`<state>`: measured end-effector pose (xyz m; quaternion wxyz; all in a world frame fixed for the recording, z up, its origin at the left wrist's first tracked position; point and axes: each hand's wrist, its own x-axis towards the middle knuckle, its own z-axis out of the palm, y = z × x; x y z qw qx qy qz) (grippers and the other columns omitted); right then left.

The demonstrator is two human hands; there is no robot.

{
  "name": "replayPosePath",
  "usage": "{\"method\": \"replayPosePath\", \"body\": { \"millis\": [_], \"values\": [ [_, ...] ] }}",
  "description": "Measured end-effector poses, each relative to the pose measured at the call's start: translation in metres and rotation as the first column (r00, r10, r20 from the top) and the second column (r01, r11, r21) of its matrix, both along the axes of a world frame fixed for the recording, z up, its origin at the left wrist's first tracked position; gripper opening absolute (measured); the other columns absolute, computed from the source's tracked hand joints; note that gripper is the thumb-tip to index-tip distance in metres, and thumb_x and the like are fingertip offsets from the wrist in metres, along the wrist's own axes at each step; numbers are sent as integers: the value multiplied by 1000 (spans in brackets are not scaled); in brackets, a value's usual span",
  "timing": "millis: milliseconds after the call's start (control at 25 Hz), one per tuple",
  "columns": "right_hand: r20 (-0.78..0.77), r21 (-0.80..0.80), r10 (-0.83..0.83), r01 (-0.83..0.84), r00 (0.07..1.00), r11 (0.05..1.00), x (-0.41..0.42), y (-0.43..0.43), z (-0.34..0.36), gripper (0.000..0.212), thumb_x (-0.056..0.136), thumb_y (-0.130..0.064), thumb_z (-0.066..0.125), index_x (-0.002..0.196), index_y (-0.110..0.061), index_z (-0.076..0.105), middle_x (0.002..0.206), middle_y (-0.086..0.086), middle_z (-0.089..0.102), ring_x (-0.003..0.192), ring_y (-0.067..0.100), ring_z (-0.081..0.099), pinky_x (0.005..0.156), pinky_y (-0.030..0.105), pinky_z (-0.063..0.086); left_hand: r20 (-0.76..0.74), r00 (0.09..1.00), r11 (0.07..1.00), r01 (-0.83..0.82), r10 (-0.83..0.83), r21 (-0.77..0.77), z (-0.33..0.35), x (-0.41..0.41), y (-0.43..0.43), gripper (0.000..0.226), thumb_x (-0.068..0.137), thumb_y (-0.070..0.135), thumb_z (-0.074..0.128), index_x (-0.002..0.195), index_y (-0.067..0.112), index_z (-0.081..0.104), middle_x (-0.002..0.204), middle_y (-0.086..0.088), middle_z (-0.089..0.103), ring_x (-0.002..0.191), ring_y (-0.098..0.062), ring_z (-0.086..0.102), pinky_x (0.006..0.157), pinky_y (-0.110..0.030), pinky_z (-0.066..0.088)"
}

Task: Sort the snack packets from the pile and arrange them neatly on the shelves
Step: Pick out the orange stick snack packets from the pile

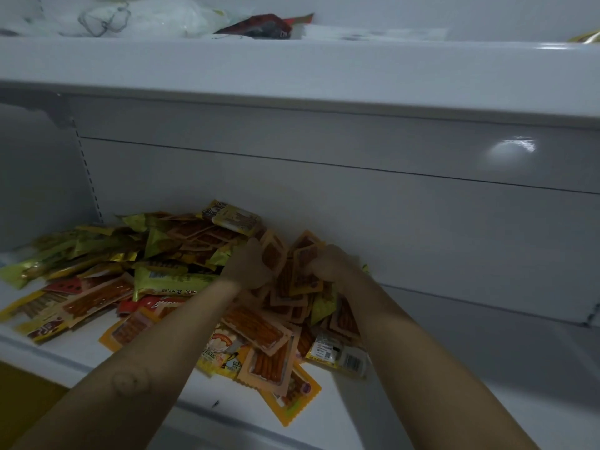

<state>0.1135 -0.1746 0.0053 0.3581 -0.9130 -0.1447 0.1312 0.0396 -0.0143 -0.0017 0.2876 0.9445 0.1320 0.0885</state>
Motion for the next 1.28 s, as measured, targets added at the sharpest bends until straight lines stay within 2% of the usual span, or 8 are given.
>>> {"method": "replayPosePath", "body": {
  "millis": [160,320,480,680,960,1080,1200,1280],
  "values": [
    [23,-119,23,-20,999,993,-6,17,-7,53,71,-43,79,111,-10,67,112,8,64,99,21,60,75,28,52,5,1000,1000,-11,11,0,11,-3,21,46,82,21,73,119,5,51,110,-13,62,99,-31,62,82,-44,56],
    [63,-224,-3,17,998,974,-7,38,-25,129,22,-78,66,134,-16,54,132,12,56,118,31,53,87,37,52,-15,999,998,-52,51,-38,8,-12,27,36,83,24,72,108,6,53,109,-11,61,96,-25,61,75,-36,55],
    [61,-299,14,5,998,954,-8,44,-26,107,42,-76,72,135,-26,54,141,13,48,128,33,43,105,43,39,20,999,999,-41,42,-31,5,-16,20,49,86,28,72,123,8,47,118,-8,57,102,-25,57,79,-37,54],
    [78,-291,-74,94,994,952,-12,49,-25,90,53,-61,80,130,-19,58,135,14,52,121,32,49,92,36,45,97,993,998,-62,64,-29,7,-18,17,58,89,26,71,132,6,39,122,-14,58,106,-32,60,76,-37,54],
    [113,-123,-83,97,990,988,-23,41,-18,26,75,-20,79,94,-4,71,101,11,69,93,27,65,84,42,58,148,988,995,-24,38,-97,0,-22,21,62,88,24,70,139,8,38,126,-12,59,115,-31,58,86,-34,51],
    [110,-63,-108,116,988,991,-28,36,-15,22,77,-17,78,92,-3,70,97,9,68,84,23,63,79,36,58,154,987,996,-35,46,-77,-2,-22,21,54,88,27,71,130,7,43,126,-12,58,118,-31,55,91,-36,48],
    [149,17,-160,160,976,987,-29,28,-11,23,83,-12,72,102,0,67,93,9,63,70,14,54,55,19,47,157,986,995,-42,56,-93,-4,-22,20,57,87,27,72,132,8,42,130,-12,56,123,-31,52,93,-36,47],
    [189,133,-287,265,939,955,-24,19,-9,24,88,-16,65,107,-3,60,95,8,58,87,21,59,66,25,46,170,984,993,-27,46,-114,-5,-22,20,60,87,25,72,135,8,41,133,-12,55,124,-31,52,97,-39,48]
  ]
}}
